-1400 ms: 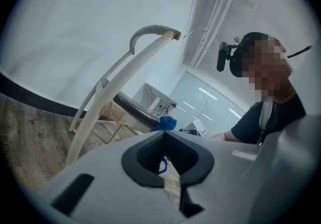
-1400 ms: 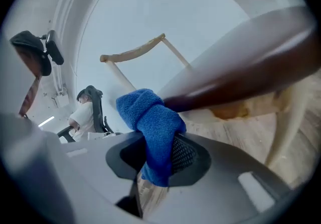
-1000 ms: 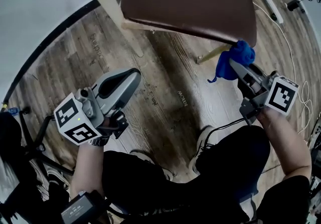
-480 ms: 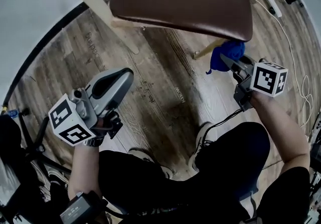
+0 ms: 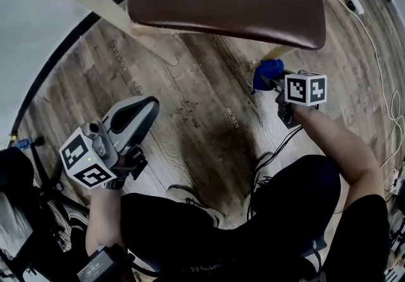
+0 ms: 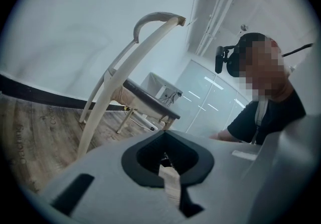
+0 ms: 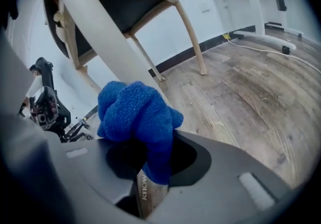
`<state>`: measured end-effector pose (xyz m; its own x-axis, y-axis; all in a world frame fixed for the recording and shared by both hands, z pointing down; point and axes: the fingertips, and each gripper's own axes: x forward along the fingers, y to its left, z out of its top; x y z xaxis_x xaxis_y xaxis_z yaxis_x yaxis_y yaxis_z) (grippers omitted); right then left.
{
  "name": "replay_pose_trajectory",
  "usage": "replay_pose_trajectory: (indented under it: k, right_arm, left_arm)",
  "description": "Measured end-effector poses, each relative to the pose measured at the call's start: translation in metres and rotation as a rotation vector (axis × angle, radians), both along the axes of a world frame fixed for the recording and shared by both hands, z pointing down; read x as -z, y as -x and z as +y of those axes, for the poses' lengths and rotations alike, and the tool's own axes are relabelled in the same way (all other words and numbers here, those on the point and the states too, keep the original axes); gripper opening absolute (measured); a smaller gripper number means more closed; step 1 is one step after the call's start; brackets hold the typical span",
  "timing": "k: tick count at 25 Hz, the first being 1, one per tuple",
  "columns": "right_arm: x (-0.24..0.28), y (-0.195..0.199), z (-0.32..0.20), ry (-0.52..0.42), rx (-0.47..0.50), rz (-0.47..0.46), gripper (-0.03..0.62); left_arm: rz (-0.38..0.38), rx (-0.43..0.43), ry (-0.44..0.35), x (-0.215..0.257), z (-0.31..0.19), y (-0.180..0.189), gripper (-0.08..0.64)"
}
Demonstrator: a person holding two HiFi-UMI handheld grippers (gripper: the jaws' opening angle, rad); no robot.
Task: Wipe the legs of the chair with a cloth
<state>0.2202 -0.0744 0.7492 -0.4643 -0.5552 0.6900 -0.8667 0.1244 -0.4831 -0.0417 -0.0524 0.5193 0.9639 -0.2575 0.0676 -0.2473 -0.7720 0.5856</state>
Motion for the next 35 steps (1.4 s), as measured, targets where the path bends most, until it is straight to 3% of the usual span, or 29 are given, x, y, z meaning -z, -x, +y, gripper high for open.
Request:
replay_pose_trajectory:
  k: [10, 18, 26, 35]
  right_arm:
    - [-0.138, 0.002, 0.0, 0.164, 0.061, 0.122, 0.098]
    - [-0.146, 0.006, -0.002, 0.151, 0.085, 0.094, 0.101]
    - [-0.104, 0.0, -0.001, 0.093, 0.067, 0.083, 0.1]
    - [0.023, -0.009, -0.003, -0.089, 0.08, 0.08, 0.1]
  left_arm:
    - [-0.084, 0.012, 0.049, -0.022, -0.001, 0.016, -0.002]
    - [-0.08, 0.012, 0.048, -0.023, -0.001, 0.017, -0.002]
    - [-0.05, -0.006, 0.036, -0.015, 0.0, 0.01, -0.002]
    - [0.028, -0.027, 0.024, -0.001, 0.0, -0.001, -0.002]
